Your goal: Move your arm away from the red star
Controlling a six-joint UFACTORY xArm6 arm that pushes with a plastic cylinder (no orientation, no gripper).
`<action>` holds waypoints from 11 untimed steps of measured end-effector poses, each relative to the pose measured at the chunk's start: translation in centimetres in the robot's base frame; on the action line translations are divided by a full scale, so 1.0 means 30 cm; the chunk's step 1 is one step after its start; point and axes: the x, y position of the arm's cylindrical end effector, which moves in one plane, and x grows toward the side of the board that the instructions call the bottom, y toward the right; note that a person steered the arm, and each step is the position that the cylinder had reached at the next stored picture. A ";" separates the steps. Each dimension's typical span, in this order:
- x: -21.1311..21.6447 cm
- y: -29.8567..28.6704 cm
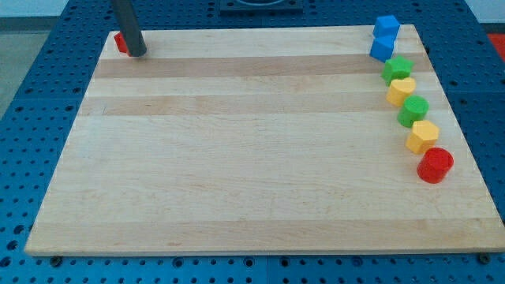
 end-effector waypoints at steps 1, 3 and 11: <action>-0.016 0.000; 0.120 0.069; 1.092 1.094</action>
